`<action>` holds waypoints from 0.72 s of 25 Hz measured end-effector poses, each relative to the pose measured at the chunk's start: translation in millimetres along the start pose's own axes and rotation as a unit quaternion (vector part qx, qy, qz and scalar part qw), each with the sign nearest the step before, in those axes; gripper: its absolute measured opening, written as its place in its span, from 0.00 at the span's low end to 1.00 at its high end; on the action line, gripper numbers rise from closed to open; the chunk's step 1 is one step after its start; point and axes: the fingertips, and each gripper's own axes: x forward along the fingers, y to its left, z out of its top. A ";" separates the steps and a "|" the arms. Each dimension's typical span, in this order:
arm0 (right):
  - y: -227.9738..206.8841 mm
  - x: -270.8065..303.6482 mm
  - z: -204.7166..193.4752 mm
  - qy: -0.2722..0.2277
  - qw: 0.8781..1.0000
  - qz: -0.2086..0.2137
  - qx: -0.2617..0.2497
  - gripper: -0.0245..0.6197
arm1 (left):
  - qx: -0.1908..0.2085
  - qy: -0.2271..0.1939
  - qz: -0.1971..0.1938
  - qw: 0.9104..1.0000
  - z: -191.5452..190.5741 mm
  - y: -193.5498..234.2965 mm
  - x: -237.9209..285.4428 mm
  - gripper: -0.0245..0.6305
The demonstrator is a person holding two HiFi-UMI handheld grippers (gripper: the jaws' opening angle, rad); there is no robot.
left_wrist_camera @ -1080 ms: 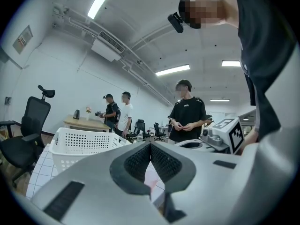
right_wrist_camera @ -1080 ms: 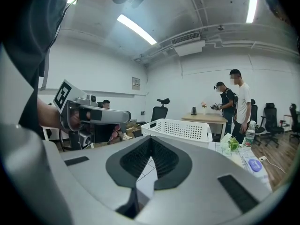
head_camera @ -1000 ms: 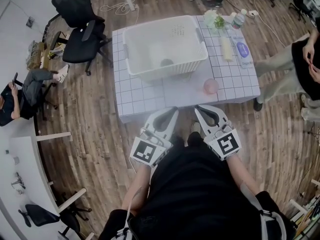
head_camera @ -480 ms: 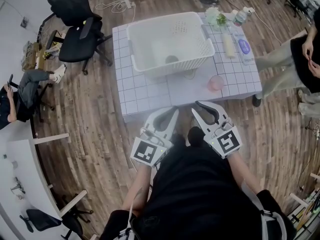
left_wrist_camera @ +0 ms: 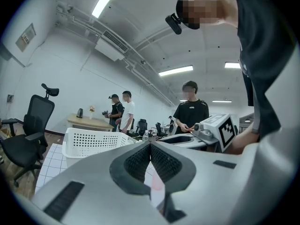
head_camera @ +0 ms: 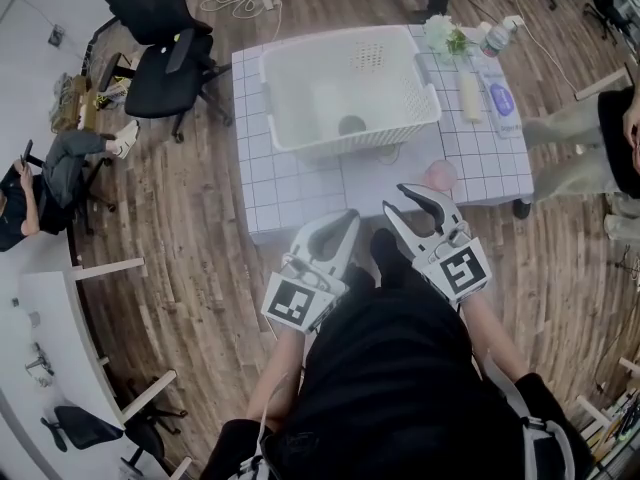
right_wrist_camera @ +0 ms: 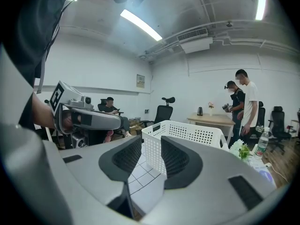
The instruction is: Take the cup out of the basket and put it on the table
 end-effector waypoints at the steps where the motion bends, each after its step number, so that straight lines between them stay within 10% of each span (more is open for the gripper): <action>1: -5.5 4.4 0.6 0.001 1.000 0.005 -0.001 0.26 | 0.001 0.003 0.005 1.000 -0.1 3.8 2.6 0.05; 18: -103.4 95.1 24.5 0.050 0.991 0.092 -0.085 0.29 | 0.011 0.024 0.078 0.997 16.1 47.4 56.8 0.05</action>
